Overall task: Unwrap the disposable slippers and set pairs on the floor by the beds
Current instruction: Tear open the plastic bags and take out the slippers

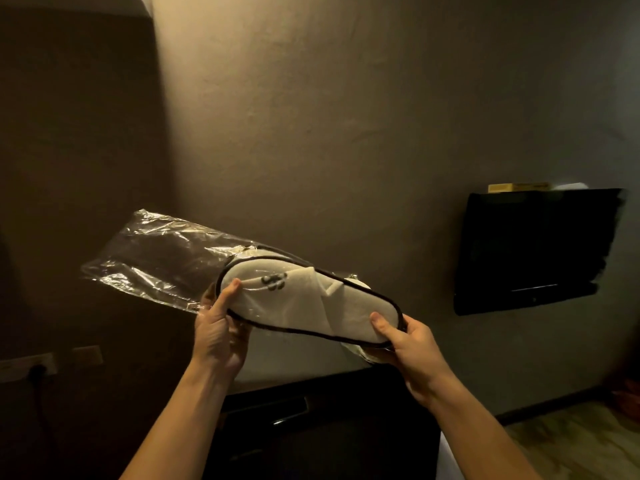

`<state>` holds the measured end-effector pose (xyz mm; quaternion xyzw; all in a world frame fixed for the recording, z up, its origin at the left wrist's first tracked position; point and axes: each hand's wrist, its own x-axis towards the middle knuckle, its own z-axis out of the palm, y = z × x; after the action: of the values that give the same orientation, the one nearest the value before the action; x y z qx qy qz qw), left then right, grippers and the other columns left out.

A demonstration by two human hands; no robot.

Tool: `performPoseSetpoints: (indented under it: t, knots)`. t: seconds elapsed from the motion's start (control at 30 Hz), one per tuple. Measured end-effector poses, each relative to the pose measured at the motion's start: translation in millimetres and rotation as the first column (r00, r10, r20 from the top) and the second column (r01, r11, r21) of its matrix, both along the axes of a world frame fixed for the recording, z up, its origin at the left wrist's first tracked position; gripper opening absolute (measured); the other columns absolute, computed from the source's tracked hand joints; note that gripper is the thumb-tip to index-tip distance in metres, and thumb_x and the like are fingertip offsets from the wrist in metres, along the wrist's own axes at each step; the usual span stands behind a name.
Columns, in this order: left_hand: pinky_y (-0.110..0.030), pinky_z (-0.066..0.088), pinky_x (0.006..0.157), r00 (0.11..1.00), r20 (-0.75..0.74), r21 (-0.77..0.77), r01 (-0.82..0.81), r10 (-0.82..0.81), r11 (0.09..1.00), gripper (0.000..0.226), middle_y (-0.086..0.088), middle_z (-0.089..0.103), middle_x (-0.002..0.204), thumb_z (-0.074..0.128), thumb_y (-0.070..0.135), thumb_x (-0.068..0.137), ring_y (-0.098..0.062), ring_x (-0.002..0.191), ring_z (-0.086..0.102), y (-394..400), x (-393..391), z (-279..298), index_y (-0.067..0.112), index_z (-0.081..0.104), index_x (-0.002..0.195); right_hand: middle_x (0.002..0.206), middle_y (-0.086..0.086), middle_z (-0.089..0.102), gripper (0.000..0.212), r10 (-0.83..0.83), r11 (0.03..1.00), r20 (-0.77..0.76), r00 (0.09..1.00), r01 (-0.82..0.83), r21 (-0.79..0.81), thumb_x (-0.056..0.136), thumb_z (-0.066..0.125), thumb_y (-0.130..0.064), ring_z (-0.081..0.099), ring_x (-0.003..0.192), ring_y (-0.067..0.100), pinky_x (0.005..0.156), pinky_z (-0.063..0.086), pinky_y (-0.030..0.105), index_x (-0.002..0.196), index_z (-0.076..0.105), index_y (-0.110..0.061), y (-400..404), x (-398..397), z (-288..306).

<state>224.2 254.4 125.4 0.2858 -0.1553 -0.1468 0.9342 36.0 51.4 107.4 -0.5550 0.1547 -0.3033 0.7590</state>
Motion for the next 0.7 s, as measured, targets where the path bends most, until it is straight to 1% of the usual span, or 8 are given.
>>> performPoseSetpoints:
  t: [0.1, 0.17, 0.2, 0.23, 0.4, 0.53, 0.63, 0.7]
  knots:
    - [-0.024, 0.061, 0.058, 0.999, 0.012, 0.017, 0.029, -0.029, 0.999, 0.063, -0.005, 0.069, 0.114, 0.07, 0.019, 0.089, -0.01, 0.083, 0.075, 2, -2, 0, 0.014, 0.046, 0.147, 0.109, 0.023, 0.075, 0.023, -0.011, 1.0, 0.0, 1.0, 0.011, 0.017, 0.091, 0.071, -0.014, 0.073, 0.101, 0.039, 0.07, 0.064, 0.038, 0.11, 0.07, -0.002, -2, 0, 0]
    - [-0.037, 0.063, 0.081, 0.993, 0.014, 0.066, 0.113, -0.114, 0.991, 0.084, -0.014, 0.063, 0.134, 0.083, 0.035, 0.076, -0.024, 0.114, 0.068, 0, -9, -1, 0.012, 0.046, 0.148, 0.108, 0.023, 0.075, 0.025, -0.016, 0.999, 0.009, 1.0, 0.016, 0.028, 0.09, 0.071, -0.015, 0.073, 0.1, 0.039, 0.07, 0.064, 0.039, 0.111, 0.07, -0.001, -4, 0, -1]
    - [-0.043, 0.057, 0.094, 0.987, -0.013, 0.072, 0.159, -0.159, 0.985, 0.09, -0.017, 0.06, 0.14, 0.086, 0.039, 0.071, -0.03, 0.126, 0.06, -2, -16, -1, 0.01, 0.047, 0.147, 0.109, 0.024, 0.075, 0.025, -0.019, 0.999, 0.012, 1.0, 0.018, 0.032, 0.09, 0.071, -0.015, 0.073, 0.1, 0.04, 0.071, 0.064, 0.04, 0.111, 0.07, -0.001, -4, -1, -2]
    - [-0.047, 0.052, 0.099, 0.983, -0.043, 0.066, 0.183, -0.18, 0.981, 0.087, -0.018, 0.06, 0.14, 0.084, 0.039, 0.072, -0.032, 0.13, 0.057, -6, -20, -3, 0.009, 0.05, 0.146, 0.109, 0.024, 0.075, 0.025, -0.021, 0.999, 0.011, 1.0, 0.021, 0.035, 0.091, 0.071, -0.015, 0.073, 0.1, 0.04, 0.072, 0.065, 0.041, 0.111, 0.069, -0.001, -4, -1, -3]
    - [-0.032, 0.063, 0.078, 0.991, -0.106, 0.088, 0.096, -0.087, 0.991, 0.042, -0.012, 0.072, 0.124, 0.074, 0.02, 0.084, -0.018, 0.103, 0.073, -32, -38, -1, 0.009, 0.069, 0.124, 0.114, 0.025, 0.072, 0.025, -0.013, 0.999, -0.008, 1.0, 0.013, 0.039, 0.091, 0.072, -0.015, 0.072, 0.104, 0.038, 0.077, 0.064, 0.043, 0.112, 0.069, -0.002, 1, 0, -10]
    - [-0.031, 0.063, 0.077, 0.998, -0.043, 0.096, -0.041, 0.045, 0.995, 0.034, -0.006, 0.073, 0.115, 0.07, 0.014, 0.09, -0.015, 0.093, 0.072, -27, -22, 2, 0.014, 0.067, 0.124, 0.111, 0.022, 0.074, 0.027, -0.01, 0.998, 0.012, 1.0, 0.01, 0.062, 0.09, 0.071, -0.015, 0.074, 0.101, 0.036, 0.076, 0.064, 0.042, 0.113, 0.068, -0.002, -3, -5, -11]
    - [-0.029, 0.062, 0.064, 0.999, -0.014, 0.085, -0.041, 0.043, 0.995, 0.018, 0.003, 0.074, 0.099, 0.066, 0.015, 0.093, -0.01, 0.085, 0.071, -20, -11, 3, 0.027, 0.066, 0.107, 0.107, 0.02, 0.076, 0.028, -0.006, 0.996, 0.01, 1.0, 0.005, 0.088, 0.09, 0.071, -0.015, 0.075, 0.097, 0.034, 0.075, 0.064, 0.041, 0.115, 0.068, -0.002, -7, -7, -12]
    - [-0.032, 0.064, 0.071, 0.999, -0.003, 0.089, -0.051, 0.052, 0.995, 0.02, 0.002, 0.074, 0.1, 0.065, 0.014, 0.094, -0.012, 0.089, 0.071, -22, -10, 3, 0.027, 0.066, 0.11, 0.109, 0.02, 0.076, 0.028, -0.015, 0.995, 0.002, 1.0, 0.015, 0.099, 0.091, 0.071, -0.015, 0.074, 0.1, 0.035, 0.077, 0.064, 0.042, 0.115, 0.068, -0.002, -7, -5, -15]
